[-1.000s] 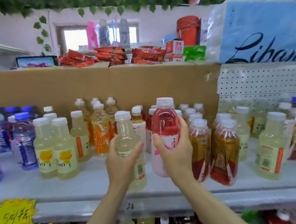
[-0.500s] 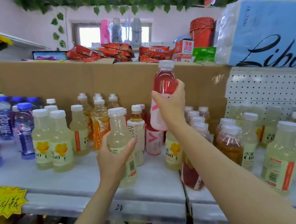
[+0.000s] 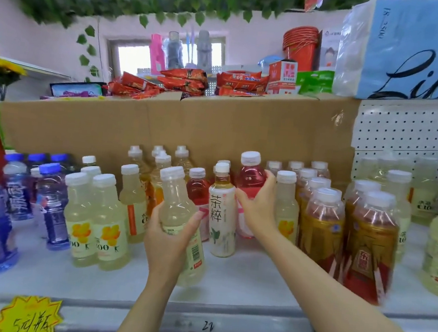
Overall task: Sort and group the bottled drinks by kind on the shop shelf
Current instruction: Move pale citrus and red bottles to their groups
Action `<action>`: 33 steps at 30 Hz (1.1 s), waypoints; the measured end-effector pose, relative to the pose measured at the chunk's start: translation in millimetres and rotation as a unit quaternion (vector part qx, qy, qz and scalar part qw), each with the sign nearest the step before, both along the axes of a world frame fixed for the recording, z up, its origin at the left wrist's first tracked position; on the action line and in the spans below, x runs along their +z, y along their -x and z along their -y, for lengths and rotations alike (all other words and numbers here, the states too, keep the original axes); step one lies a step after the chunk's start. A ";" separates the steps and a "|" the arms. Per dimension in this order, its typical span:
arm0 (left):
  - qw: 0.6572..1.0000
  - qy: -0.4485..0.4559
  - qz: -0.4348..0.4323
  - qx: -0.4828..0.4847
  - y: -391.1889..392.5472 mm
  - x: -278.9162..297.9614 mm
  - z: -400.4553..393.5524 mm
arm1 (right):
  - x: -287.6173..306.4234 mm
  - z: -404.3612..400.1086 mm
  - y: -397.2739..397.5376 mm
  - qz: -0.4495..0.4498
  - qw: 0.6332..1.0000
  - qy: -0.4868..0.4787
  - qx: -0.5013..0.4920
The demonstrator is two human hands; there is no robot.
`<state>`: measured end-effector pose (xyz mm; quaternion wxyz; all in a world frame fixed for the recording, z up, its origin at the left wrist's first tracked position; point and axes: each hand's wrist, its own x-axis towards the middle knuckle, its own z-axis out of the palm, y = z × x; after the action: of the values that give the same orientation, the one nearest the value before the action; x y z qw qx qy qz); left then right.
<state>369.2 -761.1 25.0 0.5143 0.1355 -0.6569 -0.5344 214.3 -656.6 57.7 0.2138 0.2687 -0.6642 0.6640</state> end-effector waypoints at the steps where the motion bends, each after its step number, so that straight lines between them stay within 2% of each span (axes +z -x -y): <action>1: 1.000 0.002 0.004 -0.003 -0.4 -1.4 0.7 | -4.2 0.4 0.4 0.000 1.000 -0.007 -0.002; 13: 1.000 -0.009 -0.006 -0.017 -3.7 7.3 10.5 | -2.0 1.2 3.8 -0.010 0.999 -0.043 -0.024; 23: 1.000 -0.003 0.008 -0.002 -10.5 1.0 7.7 | -25.6 11.2 3.4 0.082 0.994 -0.065 -0.037; 28: 1.000 -0.001 0.017 0.003 -14.3 -2.2 8.2 | -32.5 10.6 -1.5 0.064 0.993 -0.086 -0.055; 33: 1.000 0.008 0.027 0.001 -17.4 -1.9 3.7 | -37.1 6.8 -8.0 0.007 0.983 -0.163 -0.086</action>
<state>386.6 -764.8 23.1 0.4979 0.1470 -0.6747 -0.5246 222.3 -663.4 20.6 0.2185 0.2372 -0.7853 0.5284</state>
